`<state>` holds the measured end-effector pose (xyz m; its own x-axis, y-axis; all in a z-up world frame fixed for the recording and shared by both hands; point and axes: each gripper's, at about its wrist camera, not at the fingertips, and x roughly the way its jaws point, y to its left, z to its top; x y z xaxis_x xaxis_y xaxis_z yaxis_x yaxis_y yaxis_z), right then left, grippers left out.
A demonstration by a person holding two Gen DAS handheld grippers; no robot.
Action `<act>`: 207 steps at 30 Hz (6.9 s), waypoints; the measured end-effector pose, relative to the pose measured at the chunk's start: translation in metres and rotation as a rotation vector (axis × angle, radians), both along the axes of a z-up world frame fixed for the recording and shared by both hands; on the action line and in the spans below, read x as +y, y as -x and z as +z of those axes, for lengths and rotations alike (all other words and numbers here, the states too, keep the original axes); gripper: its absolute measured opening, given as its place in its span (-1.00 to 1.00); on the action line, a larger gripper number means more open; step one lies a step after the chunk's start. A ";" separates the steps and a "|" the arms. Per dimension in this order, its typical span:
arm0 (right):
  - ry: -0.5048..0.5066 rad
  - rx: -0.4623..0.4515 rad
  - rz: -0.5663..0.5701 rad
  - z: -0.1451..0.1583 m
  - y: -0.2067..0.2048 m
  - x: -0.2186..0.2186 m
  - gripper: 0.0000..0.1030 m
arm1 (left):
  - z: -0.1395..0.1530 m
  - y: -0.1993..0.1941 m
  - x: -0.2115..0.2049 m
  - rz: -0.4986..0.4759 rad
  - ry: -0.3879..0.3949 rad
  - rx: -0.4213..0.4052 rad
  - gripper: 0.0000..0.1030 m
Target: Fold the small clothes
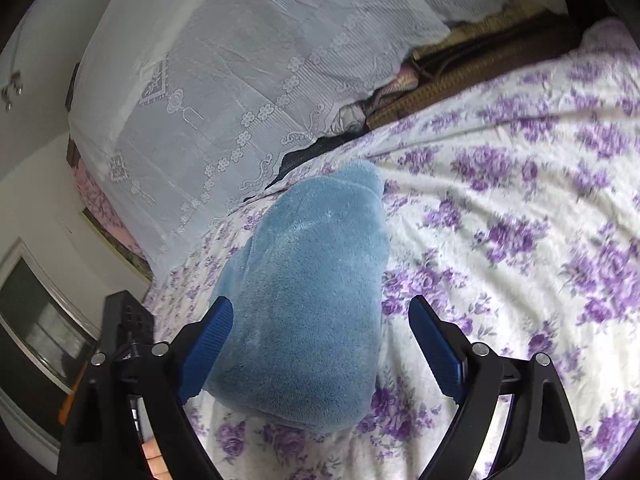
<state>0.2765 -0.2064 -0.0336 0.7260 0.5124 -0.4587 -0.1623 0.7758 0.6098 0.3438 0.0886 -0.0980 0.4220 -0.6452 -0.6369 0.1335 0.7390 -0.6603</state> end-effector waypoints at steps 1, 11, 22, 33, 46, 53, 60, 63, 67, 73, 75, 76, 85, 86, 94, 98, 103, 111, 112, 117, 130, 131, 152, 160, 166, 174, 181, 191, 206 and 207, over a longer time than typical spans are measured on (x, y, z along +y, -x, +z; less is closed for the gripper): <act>-0.013 0.012 0.005 -0.002 -0.003 -0.001 0.74 | 0.000 -0.003 0.000 -0.010 0.001 0.002 0.91; -0.181 0.218 0.048 -0.035 -0.061 0.001 0.75 | -0.006 -0.034 -0.011 -0.053 0.028 0.043 0.91; -0.220 0.295 0.167 -0.055 -0.119 0.025 0.77 | -0.016 -0.057 -0.017 -0.078 0.033 0.046 0.92; -0.105 0.197 0.211 -0.051 -0.110 0.037 0.61 | -0.014 -0.053 -0.027 -0.086 -0.017 -0.028 0.72; -0.013 0.112 0.203 -0.040 -0.098 0.044 0.50 | -0.002 -0.031 -0.024 -0.086 -0.034 -0.095 0.31; -0.037 0.108 0.215 -0.029 -0.091 0.048 0.50 | 0.013 -0.009 -0.018 -0.071 -0.054 -0.143 0.27; -0.069 0.129 0.278 -0.021 -0.078 0.070 0.50 | 0.026 0.022 0.008 -0.013 -0.054 -0.160 0.27; -0.077 0.137 0.313 -0.019 -0.067 0.080 0.50 | 0.032 0.042 0.020 0.011 -0.063 -0.173 0.27; -0.079 0.135 0.351 -0.014 -0.049 0.096 0.50 | 0.039 0.070 0.035 0.041 -0.077 -0.186 0.27; -0.090 0.158 0.414 -0.014 -0.017 0.119 0.51 | 0.045 0.122 0.056 0.088 -0.130 -0.207 0.27; -0.083 0.159 0.437 -0.013 -0.006 0.128 0.51 | 0.044 0.141 0.066 0.104 -0.133 -0.209 0.27; -0.075 0.156 0.453 -0.012 0.001 0.134 0.51 | 0.043 0.151 0.072 0.114 -0.129 -0.210 0.27; -0.056 0.150 0.554 0.000 0.055 0.177 0.51 | 0.049 0.229 0.115 0.194 -0.098 -0.221 0.27; -0.057 0.145 0.565 0.004 0.062 0.183 0.51 | 0.053 0.237 0.118 0.201 -0.100 -0.226 0.27; -0.074 0.069 0.669 0.049 0.098 0.243 0.53 | 0.095 0.301 0.164 0.330 -0.129 -0.286 0.27; -0.095 0.039 0.761 0.074 0.110 0.289 0.53 | 0.120 0.340 0.197 0.423 -0.159 -0.329 0.28; -0.096 0.015 0.866 0.097 0.126 0.347 0.53 | 0.139 0.380 0.239 0.546 -0.169 -0.361 0.32; -0.040 0.039 1.002 0.097 0.138 0.422 0.53 | 0.132 0.415 0.296 0.663 -0.162 -0.314 0.36; -0.029 0.043 1.008 0.096 0.141 0.429 0.53 | 0.127 0.415 0.300 0.668 -0.157 -0.303 0.36; 0.066 0.100 1.011 0.070 0.137 0.449 0.54 | 0.091 0.398 0.318 0.675 -0.118 -0.192 0.44; 0.023 0.209 1.058 0.011 0.121 0.449 0.73 | 0.045 0.376 0.312 0.713 -0.184 -0.126 0.87; 0.026 0.209 1.058 0.010 0.122 0.450 0.75 | 0.046 0.376 0.312 0.713 -0.179 -0.121 0.87; 0.230 -0.009 0.898 0.057 0.147 0.383 0.86 | 0.102 0.442 0.277 0.952 -0.617 0.008 0.92; 0.255 -0.013 0.861 0.044 0.150 0.376 0.93 | 0.097 0.430 0.245 0.947 -0.860 -0.027 0.92; 0.365 -0.151 0.800 0.070 0.176 0.373 0.93 | 0.109 0.436 0.239 0.961 -0.973 -0.079 0.92; 0.388 -0.258 0.766 0.109 0.204 0.358 0.93 | 0.124 0.451 0.239 0.991 -0.936 -0.118 0.92; 0.310 -0.266 0.785 0.141 0.221 0.336 0.93 | 0.147 0.463 0.216 1.011 -0.982 -0.182 0.92; 0.294 -0.303 0.824 0.161 0.244 0.325 0.93 | 0.171 0.477 0.199 1.033 -0.994 -0.201 0.92; 0.418 -0.277 0.839 0.143 0.252 0.347 0.93 | 0.173 0.483 0.201 0.996 -0.903 -0.174 0.92; 0.422 -0.278 0.843 0.142 0.254 0.348 0.93 | 0.173 0.482 0.201 0.999 -0.911 -0.170 0.92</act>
